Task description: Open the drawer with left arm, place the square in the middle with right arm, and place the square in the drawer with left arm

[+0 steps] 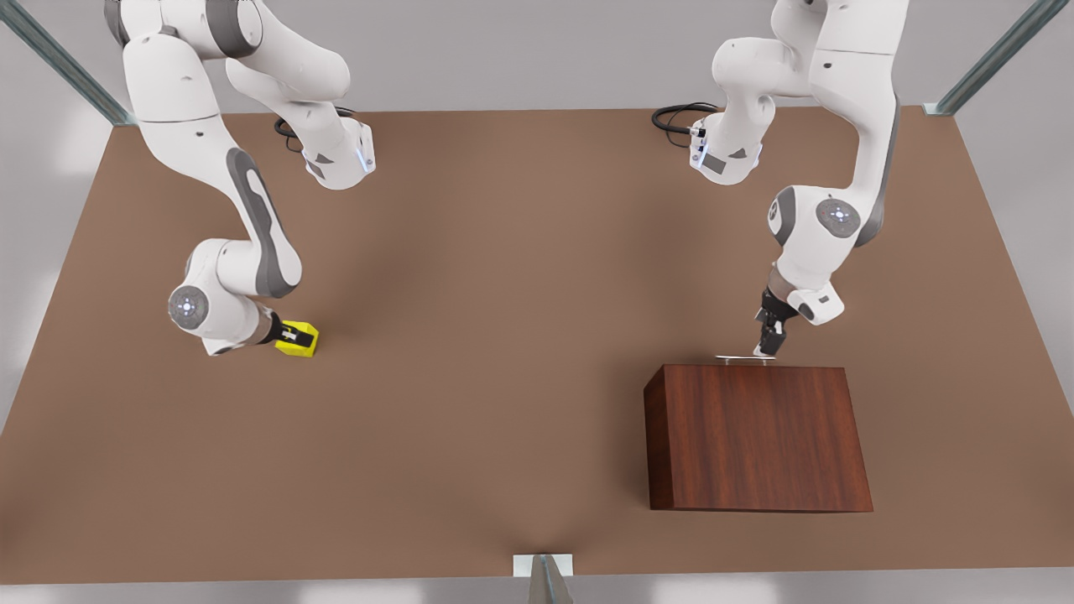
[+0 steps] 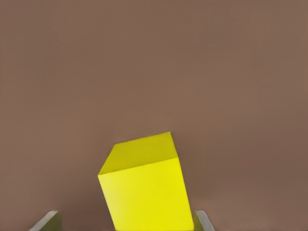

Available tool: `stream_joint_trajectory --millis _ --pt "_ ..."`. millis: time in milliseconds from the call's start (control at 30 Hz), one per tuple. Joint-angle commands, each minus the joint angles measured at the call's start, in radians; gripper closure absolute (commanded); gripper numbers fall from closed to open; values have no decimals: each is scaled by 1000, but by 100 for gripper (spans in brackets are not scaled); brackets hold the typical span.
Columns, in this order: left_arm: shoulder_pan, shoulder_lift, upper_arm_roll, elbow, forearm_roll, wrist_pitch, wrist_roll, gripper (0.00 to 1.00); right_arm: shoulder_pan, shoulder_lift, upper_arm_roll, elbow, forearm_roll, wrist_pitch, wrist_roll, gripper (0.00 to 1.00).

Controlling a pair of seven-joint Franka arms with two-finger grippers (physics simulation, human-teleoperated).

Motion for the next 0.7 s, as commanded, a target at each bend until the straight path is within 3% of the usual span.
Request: stream_joint_trajectory --millis 0,667 --pt "8 0 0 0 4 3 -2 0 -3 6 0 0 0 3 0 0" --pt "2 52 -2 21 5 31 -20 0 -8 72 0 -28 2 84 -95 0"
